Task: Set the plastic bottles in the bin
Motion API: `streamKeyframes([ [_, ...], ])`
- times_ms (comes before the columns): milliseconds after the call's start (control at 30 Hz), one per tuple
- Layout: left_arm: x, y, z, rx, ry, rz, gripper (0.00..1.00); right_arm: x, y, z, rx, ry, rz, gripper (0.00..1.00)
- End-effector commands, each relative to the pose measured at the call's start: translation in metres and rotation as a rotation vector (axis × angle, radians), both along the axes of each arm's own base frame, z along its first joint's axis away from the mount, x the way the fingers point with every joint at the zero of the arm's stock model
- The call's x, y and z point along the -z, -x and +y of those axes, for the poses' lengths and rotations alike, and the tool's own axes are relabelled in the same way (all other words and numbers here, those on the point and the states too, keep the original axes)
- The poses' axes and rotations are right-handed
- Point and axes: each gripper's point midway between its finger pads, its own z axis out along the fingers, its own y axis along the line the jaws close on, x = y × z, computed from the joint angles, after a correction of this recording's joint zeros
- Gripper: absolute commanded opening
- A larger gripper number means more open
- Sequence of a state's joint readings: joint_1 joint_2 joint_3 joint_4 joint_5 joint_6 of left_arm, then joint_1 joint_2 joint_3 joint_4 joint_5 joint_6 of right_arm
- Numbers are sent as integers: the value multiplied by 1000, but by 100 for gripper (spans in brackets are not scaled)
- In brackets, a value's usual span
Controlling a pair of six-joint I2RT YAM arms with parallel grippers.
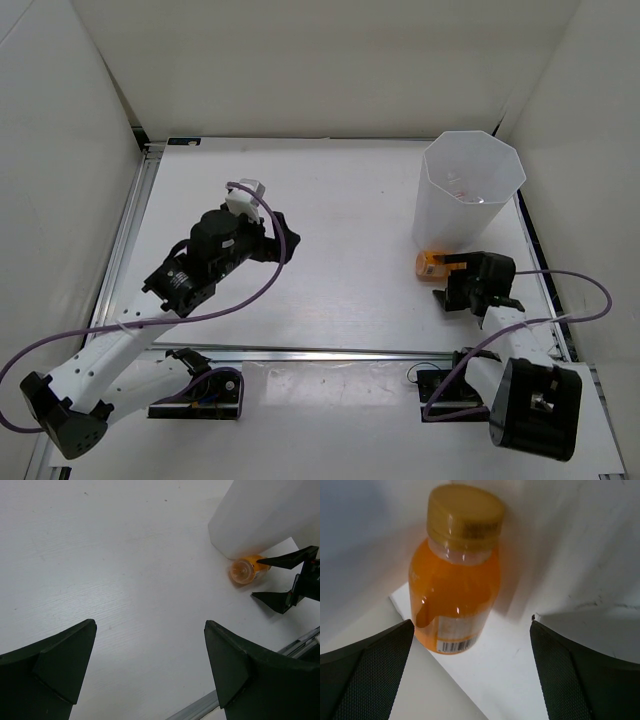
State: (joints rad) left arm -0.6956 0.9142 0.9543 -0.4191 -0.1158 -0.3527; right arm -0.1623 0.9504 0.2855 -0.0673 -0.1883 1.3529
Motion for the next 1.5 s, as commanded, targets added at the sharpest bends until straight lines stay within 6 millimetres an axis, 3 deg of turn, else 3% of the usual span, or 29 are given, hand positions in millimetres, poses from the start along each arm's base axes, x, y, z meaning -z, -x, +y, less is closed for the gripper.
streamKeyframes([
  [0, 6, 0, 3, 3, -37, 9, 100, -28, -31, -9, -8, 19, -117, 100],
  [233, 8, -5, 3, -14, -50, 14, 100, -30, -55, -17, -51, 13, -101, 100],
  [500, 15, -9, 1, -28, -58, 46, 100, -21, -57, -14, -141, -92, -46, 80],
  [633, 11, -8, 2, -45, -36, 45, 100, -17, -49, -13, -167, -93, -33, 74],
  [767, 19, -6, 5, -62, -32, 62, 100, -10, -34, -9, -199, -112, -20, 62],
  [867, 21, -4, 9, -76, -25, 64, 100, -19, -22, -4, -242, -98, -42, 49],
  [900, 21, -3, 9, -80, -17, 69, 100, -23, -19, -2, -258, -94, -47, 39],
  [1033, 22, -6, 17, -126, -20, 60, 100, -30, 5, 6, -285, -83, -22, 35],
  [1167, 26, -7, 19, -136, -29, 64, 100, -32, 11, 11, -312, -72, -50, 40],
  [1200, 26, -6, 17, -126, -26, 67, 100, -32, 9, 10, -319, -67, -48, 52],
  [1233, 26, -6, 17, -126, -26, 67, 100, -32, 9, 10, -319, -67, -48, 80],
  [1267, 23, -4, 16, -117, -18, 63, 100, -32, 5, 5, -303, -46, -42, 86],
  [1333, 25, -1, 16, -112, -8, 69, 100, -30, -1, 2, -297, -39, -37, 93],
  [1467, 27, 3, 17, -102, -3, 70, 100, -23, -13, -3, -278, -52, -18, 96],
])
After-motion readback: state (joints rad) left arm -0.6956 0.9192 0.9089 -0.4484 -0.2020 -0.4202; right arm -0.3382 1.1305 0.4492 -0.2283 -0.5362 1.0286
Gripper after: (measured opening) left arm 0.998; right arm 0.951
